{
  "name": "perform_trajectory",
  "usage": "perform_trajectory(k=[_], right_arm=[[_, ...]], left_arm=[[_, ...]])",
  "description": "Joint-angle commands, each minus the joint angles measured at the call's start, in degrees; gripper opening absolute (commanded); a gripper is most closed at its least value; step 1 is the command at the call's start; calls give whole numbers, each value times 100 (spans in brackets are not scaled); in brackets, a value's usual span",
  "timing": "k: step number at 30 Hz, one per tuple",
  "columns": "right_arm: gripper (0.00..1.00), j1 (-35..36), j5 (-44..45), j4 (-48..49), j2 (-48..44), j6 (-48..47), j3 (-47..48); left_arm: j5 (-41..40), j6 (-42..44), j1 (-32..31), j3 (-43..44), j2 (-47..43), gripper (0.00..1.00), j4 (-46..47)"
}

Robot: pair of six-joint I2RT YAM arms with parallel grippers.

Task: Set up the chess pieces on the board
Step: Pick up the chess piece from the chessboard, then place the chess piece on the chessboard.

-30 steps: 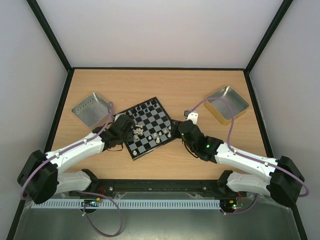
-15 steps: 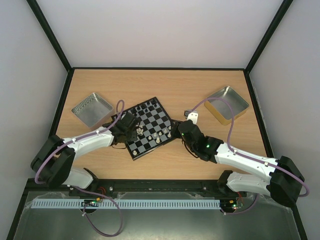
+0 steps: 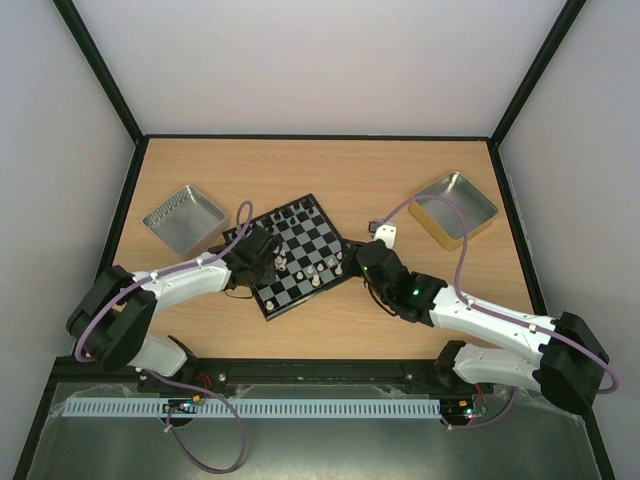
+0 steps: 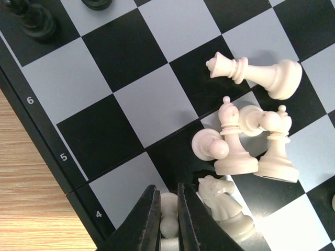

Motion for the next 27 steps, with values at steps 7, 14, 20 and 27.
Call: perform_trajectory(k=[7, 14, 20, 27], right_arm=[[38, -20, 155, 54, -116, 44, -35], [38, -21, 136, 95, -80, 53, -30], [38, -19, 121, 105, -55, 75, -43], [38, -23, 126, 113, -41, 101, -51]], left_arm=[[-59, 88, 35, 181, -507, 8, -472], [168, 63, 28, 179, -1127, 9, -784], [560, 16, -68, -56, -1329, 10, -823], [911, 62, -325, -338, -1119, 10, -765]])
